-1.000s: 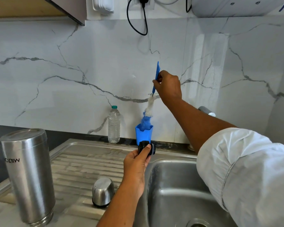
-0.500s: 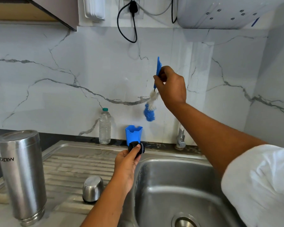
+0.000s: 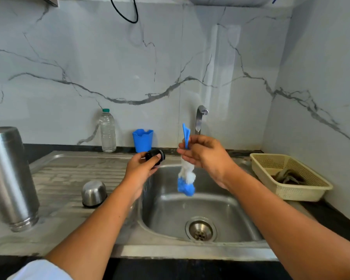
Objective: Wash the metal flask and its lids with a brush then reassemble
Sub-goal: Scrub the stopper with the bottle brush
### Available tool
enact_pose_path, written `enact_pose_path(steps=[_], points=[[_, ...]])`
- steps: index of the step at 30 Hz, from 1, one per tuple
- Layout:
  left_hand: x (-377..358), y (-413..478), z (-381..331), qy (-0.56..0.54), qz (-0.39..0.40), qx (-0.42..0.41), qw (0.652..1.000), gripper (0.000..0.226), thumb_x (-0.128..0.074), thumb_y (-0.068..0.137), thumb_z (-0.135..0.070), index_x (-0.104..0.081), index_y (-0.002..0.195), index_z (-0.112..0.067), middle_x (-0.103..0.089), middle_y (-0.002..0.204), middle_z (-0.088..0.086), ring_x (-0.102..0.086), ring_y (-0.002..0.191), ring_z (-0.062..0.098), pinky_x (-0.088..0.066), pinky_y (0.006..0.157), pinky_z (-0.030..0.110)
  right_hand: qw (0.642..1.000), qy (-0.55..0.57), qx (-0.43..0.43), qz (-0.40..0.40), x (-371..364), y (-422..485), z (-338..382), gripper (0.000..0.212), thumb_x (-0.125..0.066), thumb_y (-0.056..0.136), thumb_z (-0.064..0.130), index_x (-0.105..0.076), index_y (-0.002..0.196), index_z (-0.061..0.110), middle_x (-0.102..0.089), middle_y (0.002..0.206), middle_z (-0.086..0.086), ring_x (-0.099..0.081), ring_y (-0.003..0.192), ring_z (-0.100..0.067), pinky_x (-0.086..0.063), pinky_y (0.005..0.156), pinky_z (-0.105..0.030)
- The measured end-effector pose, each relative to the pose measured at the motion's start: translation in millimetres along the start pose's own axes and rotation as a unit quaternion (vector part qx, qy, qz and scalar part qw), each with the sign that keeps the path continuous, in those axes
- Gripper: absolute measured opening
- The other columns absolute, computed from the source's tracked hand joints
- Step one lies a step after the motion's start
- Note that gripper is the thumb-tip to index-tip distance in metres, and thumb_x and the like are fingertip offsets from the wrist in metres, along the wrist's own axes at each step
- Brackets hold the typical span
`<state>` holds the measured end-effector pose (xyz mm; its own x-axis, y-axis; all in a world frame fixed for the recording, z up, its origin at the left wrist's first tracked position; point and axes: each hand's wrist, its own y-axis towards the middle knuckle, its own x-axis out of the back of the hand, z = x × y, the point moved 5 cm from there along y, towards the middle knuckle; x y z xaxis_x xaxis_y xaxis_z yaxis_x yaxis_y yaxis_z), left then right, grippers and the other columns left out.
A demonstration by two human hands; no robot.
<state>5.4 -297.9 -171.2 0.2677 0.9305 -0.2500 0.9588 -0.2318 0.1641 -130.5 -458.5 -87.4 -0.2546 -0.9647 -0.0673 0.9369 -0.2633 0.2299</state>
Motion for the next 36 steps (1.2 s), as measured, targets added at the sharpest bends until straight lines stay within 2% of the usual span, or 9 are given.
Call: enact_pose_path(steps=[3,6,11,15,21,24,29,31,36], points=[[6.8,1.8,-1.4,0.056,-0.018,-0.022,0.998,0.017,-0.078,0.092,-0.021,-0.067,0.106,-0.020,-0.074,0.109,0.008,-0.071,0.097,0.020,-0.058,0.081,0.028,0.995,0.041,-0.096,0.005,9.4,-9.9,-22.3,0.038,-0.045,0.107,0.029,-0.062,0.113,-0.004,-0.074,0.110,-0.023,-0.075,0.100,-0.031,-0.062,0.088,-0.038],[12.4,6.4,1.0,0.065,-0.025,-0.019,0.997,0.025,-0.079,0.091,-0.023,-0.066,0.113,-0.019,-0.073,0.114,0.005,-0.071,0.100,0.017,-0.058,0.084,0.027,0.991,0.013,-0.135,0.012,17.4,-10.4,-35.7,0.055,-0.056,0.101,0.049,-0.062,0.115,-0.004,-0.076,0.104,-0.022,-0.076,0.098,-0.031,-0.061,0.089,-0.041],[18.6,11.7,0.2,0.042,-0.046,-0.019,0.998,0.026,-0.078,0.092,-0.022,-0.064,0.113,-0.016,-0.072,0.115,0.008,-0.072,0.104,0.020,-0.058,0.086,0.026,0.987,0.078,-0.126,0.055,23.6,-12.9,-30.8,0.038,-0.061,0.101,0.021,-0.060,0.121,-0.011,-0.074,0.107,-0.025,-0.074,0.102,-0.034,-0.061,0.088,-0.038],[25.1,19.6,5.8,0.027,-0.052,-0.002,0.998,0.042,-0.080,0.090,-0.026,-0.062,0.124,-0.008,-0.073,0.118,0.012,-0.075,0.097,0.017,-0.059,0.085,0.028,0.984,0.122,-0.103,0.083,26.0,-12.5,-16.0,0.035,-0.063,0.097,0.007,-0.058,0.124,-0.015,-0.072,0.110,-0.029,-0.074,0.104,-0.035,-0.063,0.084,-0.036],[28.0,25.0,8.3,-0.008,-0.065,0.001,0.998,0.045,-0.078,0.092,-0.025,-0.062,0.127,-0.002,-0.073,0.117,0.013,-0.076,0.089,0.012,-0.058,0.088,0.029,0.991,0.020,-0.073,0.114,12.5,-11.4,-7.5,0.016,-0.071,0.086,-0.010,-0.071,0.101,-0.006,-0.075,0.106,-0.022,-0.073,0.105,-0.031,-0.061,0.089,-0.035],[28.4,25.5,8.7,-0.024,-0.063,0.004,0.998,0.048,-0.079,0.090,-0.024,-0.061,0.128,-0.002,-0.073,0.119,0.015,-0.076,0.093,0.014,-0.059,0.087,0.029,0.994,0.015,-0.048,0.096,12.1,-8.7,-15.3,0.025,-0.069,0.083,-0.019,-0.065,0.096,0.002,-0.073,0.104,-0.018,-0.074,0.104,-0.031,-0.062,0.088,-0.035],[27.1,20.3,4.8,-0.065,-0.059,0.016,0.996,0.047,-0.077,0.092,-0.017,-0.056,0.131,0.001,-0.070,0.122,0.018,-0.075,0.102,0.019,-0.060,0.086,0.025,0.997,-0.046,-0.043,0.045,17.0,1.8,-42.5,0.037,-0.071,0.082,-0.018,-0.056,0.103,0.008,-0.058,0.119,-0.015,-0.076,0.100,-0.028,-0.061,0.082,-0.030],[26.2,18.5,2.4,-0.078,-0.058,0.019,0.995,0.046,-0.075,0.093,-0.015,-0.056,0.131,0.002,-0.069,0.124,0.019,-0.074,0.106,0.021,-0.060,0.090,0.027,0.996,-0.034,-0.068,0.041,16.4,5.5,-56.3,0.045,-0.072,0.082,-0.017,-0.059,0.115,0.010,-0.060,0.123,-0.014,-0.075,0.102,-0.027,-0.061,0.089,-0.035],[26.4,16.7,-4.5,-0.091,-0.046,0.017,0.995,0.041,-0.075,0.092,-0.014,-0.059,0.128,0.000,-0.071,0.124,0.017,-0.074,0.108,0.021,-0.056,0.100,0.034,0.992,-0.056,-0.105,0.036,21.5,16.0,-85.6,0.042,-0.065,0.089,-0.016,-0.064,0.125,0.006,-0.072,0.117,-0.012,-0.075,0.099,-0.014,-0.059,0.084,-0.022]])
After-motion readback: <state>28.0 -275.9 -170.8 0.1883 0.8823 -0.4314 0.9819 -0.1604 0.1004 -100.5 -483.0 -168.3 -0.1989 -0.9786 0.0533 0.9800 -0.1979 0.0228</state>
